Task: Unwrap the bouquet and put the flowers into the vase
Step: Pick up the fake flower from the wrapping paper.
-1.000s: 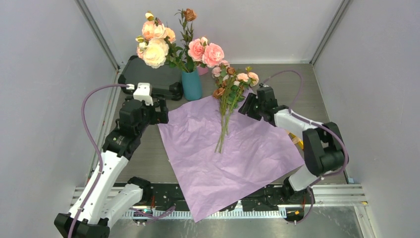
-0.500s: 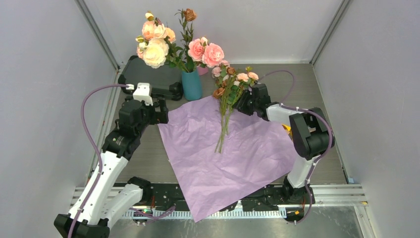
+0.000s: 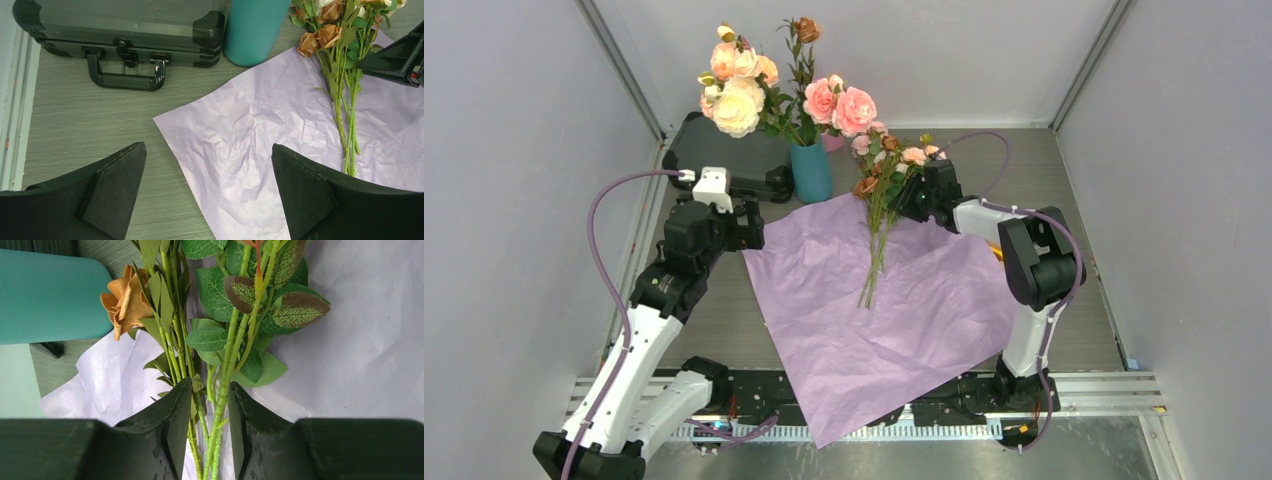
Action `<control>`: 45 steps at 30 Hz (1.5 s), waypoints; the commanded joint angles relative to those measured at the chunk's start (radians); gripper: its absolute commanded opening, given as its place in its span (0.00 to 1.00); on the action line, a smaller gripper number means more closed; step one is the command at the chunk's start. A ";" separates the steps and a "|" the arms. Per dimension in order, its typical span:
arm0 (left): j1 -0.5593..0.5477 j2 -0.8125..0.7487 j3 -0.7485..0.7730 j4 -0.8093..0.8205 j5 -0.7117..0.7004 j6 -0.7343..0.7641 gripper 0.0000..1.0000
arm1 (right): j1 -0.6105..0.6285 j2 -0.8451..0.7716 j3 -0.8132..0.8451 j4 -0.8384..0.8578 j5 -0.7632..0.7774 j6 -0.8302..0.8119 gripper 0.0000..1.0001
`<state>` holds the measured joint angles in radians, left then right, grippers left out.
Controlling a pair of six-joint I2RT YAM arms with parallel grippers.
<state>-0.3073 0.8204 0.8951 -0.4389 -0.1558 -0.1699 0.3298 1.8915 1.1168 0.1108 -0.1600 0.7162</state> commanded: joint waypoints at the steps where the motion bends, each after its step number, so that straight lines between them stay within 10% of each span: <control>1: 0.004 -0.011 0.022 0.017 0.009 0.018 1.00 | 0.013 0.023 0.052 -0.007 0.036 -0.012 0.38; 26: 0.004 -0.015 0.022 0.017 0.006 0.021 1.00 | 0.021 -0.066 0.019 -0.010 0.076 0.013 0.04; 45: 0.003 -0.019 0.022 0.016 0.007 0.023 1.00 | 0.021 -0.368 -0.143 0.025 0.093 -0.007 0.00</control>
<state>-0.3073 0.8162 0.8951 -0.4389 -0.1562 -0.1661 0.3458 1.6310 0.9939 0.0814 -0.0910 0.7288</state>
